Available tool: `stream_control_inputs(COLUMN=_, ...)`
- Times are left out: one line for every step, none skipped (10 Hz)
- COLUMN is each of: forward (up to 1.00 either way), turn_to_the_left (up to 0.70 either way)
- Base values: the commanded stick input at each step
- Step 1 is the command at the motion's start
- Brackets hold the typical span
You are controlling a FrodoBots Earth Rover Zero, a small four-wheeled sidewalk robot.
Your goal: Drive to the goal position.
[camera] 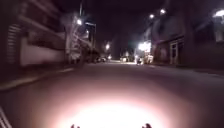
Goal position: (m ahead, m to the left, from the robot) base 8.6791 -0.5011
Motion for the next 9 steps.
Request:
stream_control_inputs(forward=0.7, turn_to_the_left=0.0)
stream_control_inputs(forward=0.7, turn_to_the_left=0.0)
stream_control_inputs(forward=0.7, turn_to_the_left=0.0)
stream_control_inputs(forward=0.7, turn_to_the_left=0.0)
stream_control_inputs(forward=0.7, turn_to_the_left=0.0)
stream_control_inputs(forward=0.7, turn_to_the_left=0.0)
stream_control_inputs(forward=0.7, turn_to_the_left=0.0)
stream_control_inputs(forward=0.7, turn_to_the_left=0.0)
stream_control_inputs(forward=0.7, turn_to_the_left=0.0)
